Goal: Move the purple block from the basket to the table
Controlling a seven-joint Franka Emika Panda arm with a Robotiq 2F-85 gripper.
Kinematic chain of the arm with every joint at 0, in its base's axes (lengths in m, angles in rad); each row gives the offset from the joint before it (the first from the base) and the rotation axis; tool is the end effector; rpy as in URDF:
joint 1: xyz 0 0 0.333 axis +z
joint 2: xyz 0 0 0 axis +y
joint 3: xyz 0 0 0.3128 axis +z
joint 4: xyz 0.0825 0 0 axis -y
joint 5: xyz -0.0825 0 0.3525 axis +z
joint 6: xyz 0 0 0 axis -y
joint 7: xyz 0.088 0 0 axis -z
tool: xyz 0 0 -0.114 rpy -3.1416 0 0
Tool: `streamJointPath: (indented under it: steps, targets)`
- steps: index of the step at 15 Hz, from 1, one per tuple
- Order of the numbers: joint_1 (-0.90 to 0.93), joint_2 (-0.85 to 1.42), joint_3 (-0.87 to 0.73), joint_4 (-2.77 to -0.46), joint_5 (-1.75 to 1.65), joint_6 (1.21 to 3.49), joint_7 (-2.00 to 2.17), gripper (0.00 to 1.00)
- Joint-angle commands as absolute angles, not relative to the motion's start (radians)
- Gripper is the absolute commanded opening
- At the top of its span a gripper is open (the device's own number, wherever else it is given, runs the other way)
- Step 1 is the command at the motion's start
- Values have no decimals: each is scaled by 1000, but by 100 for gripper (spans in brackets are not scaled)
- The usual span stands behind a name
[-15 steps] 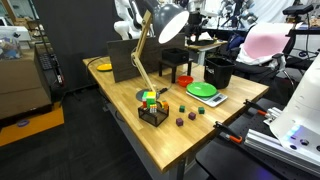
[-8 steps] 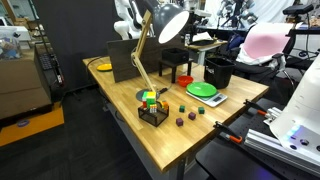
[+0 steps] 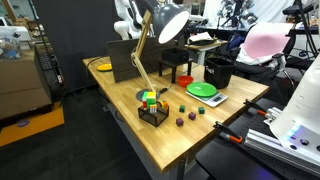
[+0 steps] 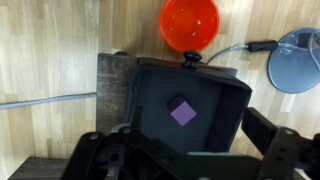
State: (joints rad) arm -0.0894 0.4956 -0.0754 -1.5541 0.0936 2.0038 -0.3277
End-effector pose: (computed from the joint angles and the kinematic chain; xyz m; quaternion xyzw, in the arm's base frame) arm 0.6482 -0.0944 0.3626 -0.9974 -0.0649 0.0155 0.0287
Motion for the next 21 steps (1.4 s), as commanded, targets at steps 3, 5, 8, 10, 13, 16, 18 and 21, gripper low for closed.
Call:
streamJointPath:
  steps: [3, 5, 8, 10, 13, 16, 18, 21]
  targets:
    - [-112, 516, -49, -1516, 80, 1981, -299, 100]
    - [-112, 516, -50, -1515, 80, 1979, -298, 100]
    - [-112, 516, -50, -1515, 80, 1978, -297, 100]
    - [-106, 516, -49, -1516, 76, 1983, -292, 100]
    - [-100, 532, -33, -1490, 83, 1978, -279, 100]
    - [-87, 555, -39, -1453, 74, 1965, -188, 100]
    - [-85, 570, -50, -1438, 67, 1959, -121, 100]
    - [-83, 584, -61, -1432, 69, 1948, -26, 100]
